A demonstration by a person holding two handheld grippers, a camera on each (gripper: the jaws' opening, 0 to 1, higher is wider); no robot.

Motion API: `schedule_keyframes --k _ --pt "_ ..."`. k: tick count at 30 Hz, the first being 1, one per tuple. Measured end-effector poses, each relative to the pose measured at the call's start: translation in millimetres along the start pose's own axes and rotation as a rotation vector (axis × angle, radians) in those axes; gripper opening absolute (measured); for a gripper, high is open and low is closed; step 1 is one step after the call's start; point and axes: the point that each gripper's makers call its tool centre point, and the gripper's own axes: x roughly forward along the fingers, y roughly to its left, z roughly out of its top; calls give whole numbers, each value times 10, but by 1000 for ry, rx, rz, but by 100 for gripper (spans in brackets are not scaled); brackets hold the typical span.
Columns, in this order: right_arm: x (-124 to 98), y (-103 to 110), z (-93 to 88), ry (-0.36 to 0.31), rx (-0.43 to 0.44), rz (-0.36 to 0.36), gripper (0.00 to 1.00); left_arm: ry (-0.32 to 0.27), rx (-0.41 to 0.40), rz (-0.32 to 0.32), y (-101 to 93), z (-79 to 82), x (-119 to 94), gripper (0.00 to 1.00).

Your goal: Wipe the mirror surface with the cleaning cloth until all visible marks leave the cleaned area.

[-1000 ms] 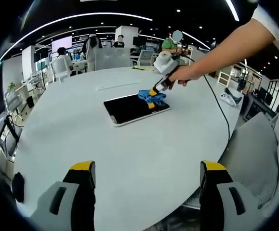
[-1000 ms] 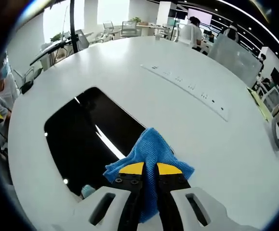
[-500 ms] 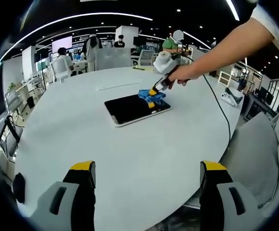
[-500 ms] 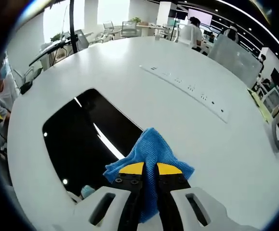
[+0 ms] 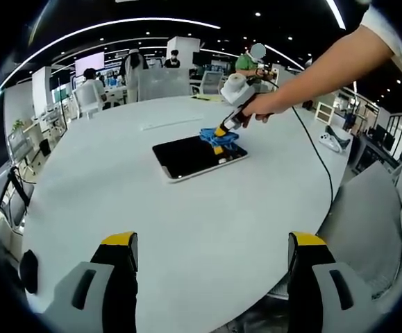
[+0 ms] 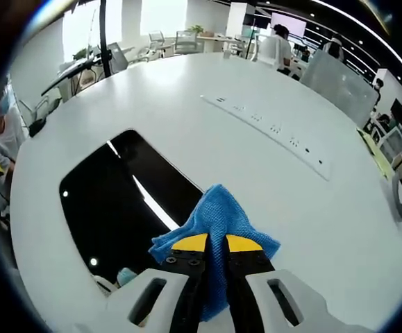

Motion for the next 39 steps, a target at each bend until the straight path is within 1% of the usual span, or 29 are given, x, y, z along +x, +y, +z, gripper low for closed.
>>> schedule_keyframes --k 6,11,19,21,26,32,39 --pt "72 -38 54 -4 6 1 3 3 -8 3 -6 -24 -9 90" --pt "108 -67 66 -9 17 11 3 6 -9 6 -1 -37 -17 90" --pt "126 -78 72 -8 9 13 3 7 -6 4 -10 -40 -2 90" --pt "132 -87 70 -2 45 14 3 5 -6 3 -14 -34 3 90" --pt "153 -64 94 9 21 24 3 0 -8 3 -24 -18 12 90" --pt "158 42 154 9 6 30 3 2 -11 8 -5 -39 -1 90" --pt "170 126 215 4 7 42 3 4 -13 11 10 -55 -15 90"
